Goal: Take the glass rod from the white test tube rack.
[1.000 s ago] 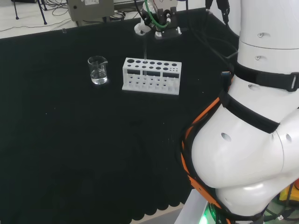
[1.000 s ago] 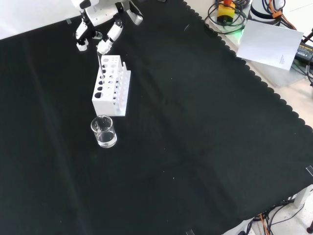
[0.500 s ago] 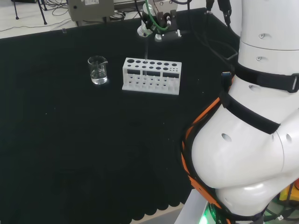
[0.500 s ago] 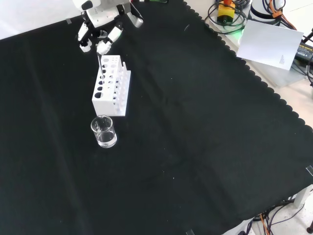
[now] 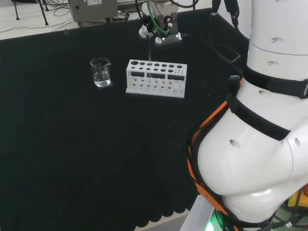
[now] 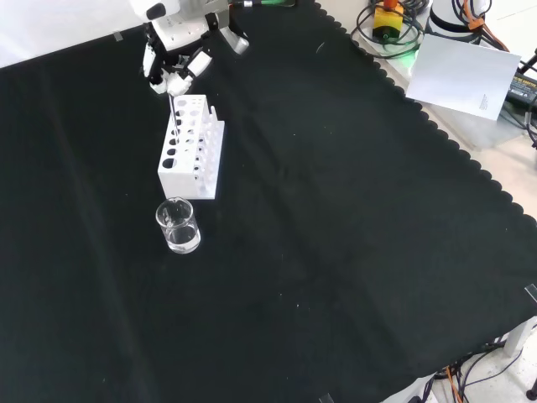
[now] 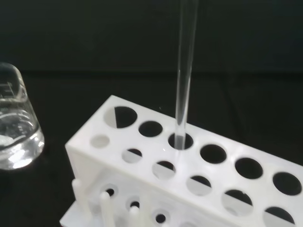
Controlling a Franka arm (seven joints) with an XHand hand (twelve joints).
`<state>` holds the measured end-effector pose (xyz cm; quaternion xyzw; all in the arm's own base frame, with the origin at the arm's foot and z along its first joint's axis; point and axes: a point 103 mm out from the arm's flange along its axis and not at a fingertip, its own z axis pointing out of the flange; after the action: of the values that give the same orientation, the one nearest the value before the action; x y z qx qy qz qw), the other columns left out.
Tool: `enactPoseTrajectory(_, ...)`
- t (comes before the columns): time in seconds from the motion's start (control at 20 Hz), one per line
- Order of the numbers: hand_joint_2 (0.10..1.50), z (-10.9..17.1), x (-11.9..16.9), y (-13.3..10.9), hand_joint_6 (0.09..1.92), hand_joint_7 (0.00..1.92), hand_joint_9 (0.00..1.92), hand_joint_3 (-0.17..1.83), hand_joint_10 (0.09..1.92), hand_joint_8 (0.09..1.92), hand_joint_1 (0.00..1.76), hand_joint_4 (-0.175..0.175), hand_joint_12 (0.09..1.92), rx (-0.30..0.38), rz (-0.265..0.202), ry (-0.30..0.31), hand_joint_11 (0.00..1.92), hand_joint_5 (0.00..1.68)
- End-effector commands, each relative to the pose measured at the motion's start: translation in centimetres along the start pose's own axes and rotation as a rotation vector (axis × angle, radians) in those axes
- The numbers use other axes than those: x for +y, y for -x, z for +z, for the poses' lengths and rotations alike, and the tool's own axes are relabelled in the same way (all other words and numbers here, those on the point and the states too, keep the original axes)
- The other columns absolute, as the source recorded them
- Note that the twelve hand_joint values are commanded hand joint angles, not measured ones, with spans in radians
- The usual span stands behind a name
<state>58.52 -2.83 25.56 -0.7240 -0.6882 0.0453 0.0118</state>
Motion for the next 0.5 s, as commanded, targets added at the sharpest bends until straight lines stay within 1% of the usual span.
enactPoseTrajectory(0.05,1.08,-1.2,-0.2,-1.8,0.65,1.14,1.67,-0.02,0.75,1.04,1.27,-0.175,0.5,0.031,-0.002,0.11,1.72,1.04)
enactPoseTrajectory(0.1,1.07,-1.4,-0.2,-2.1,0.53,1.14,1.65,-0.02,0.78,1.04,1.29,-0.175,0.49,0.04,0.005,0.128,1.68,1.11)
enactPoseTrajectory(0.2,1.06,-1.9,-0.2,-2.7,0.27,1.14,1.62,-0.04,0.81,1.06,1.3,-0.175,0.47,0.054,0.016,0.142,1.66,1.24)
enactPoseTrajectory(0.25,1.08,-2.2,-0.3,-2.9,0.15,1.14,1.62,-0.09,0.8,1.06,1.3,-0.175,0.45,0.056,0.017,0.147,1.67,1.3)
enactPoseTrajectory(0.3,1.09,-2.6,-0.4,-3.0,0.09,1.15,1.62,-0.13,0.78,1.06,1.3,-0.175,0.43,0.057,0.021,0.154,1.68,1.34)
enactPoseTrajectory(0.4,1.1,-3.5,-0.6,-3.1,0.09,1.16,1.65,-0.16,0.73,1.05,1.31,-0.175,0.39,0.076,0.035,0.174,1.7,1.38)
enactPoseTrajectory(0.5,1.1,-4.5,-0.7,-3.0,0.09,1.18,1.66,-0.17,0.68,1.01,1.31,-0.175,0.35,0.096,0.05,0.176,1.72,1.38)
